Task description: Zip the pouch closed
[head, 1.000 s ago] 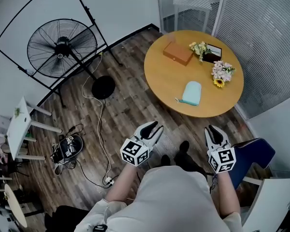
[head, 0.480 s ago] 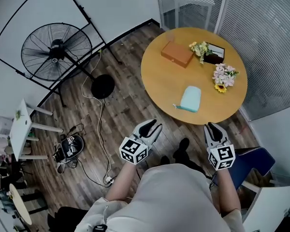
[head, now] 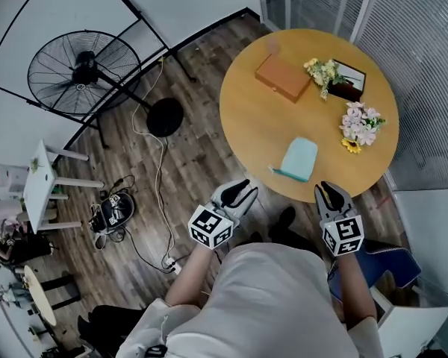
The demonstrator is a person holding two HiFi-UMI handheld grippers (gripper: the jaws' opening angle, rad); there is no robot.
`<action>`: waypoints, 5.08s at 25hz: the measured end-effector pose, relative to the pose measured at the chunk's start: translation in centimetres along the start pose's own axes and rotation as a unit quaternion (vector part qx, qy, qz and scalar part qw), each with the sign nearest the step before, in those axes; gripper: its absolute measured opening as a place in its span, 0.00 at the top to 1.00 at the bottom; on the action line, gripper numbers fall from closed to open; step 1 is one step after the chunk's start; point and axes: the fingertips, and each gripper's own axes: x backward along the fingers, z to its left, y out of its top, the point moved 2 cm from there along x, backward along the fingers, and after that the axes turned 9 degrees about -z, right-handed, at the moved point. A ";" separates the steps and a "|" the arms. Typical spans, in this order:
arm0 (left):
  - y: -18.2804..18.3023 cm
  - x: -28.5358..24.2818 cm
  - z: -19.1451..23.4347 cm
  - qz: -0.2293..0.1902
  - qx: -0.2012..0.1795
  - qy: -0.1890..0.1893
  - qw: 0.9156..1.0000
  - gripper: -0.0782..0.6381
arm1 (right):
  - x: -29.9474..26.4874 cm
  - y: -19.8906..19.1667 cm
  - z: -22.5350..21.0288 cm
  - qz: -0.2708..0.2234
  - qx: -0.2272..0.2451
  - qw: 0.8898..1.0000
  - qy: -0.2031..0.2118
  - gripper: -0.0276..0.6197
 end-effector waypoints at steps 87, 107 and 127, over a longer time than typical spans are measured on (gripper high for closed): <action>-30.7 -16.7 11.0 0.410 -0.267 -0.478 0.729 0.85 | -20.1 -29.2 2.9 0.219 -0.237 0.937 -0.133 0.85; -25.2 -17.1 7.9 0.410 -0.214 -0.480 0.746 0.85 | -17.6 -24.4 1.8 0.201 -0.220 0.950 -0.096 0.95; -20.2 -16.5 6.6 0.408 -0.227 -0.411 0.783 0.85 | -11.5 -22.0 -1.5 0.202 -0.200 0.954 -0.092 0.95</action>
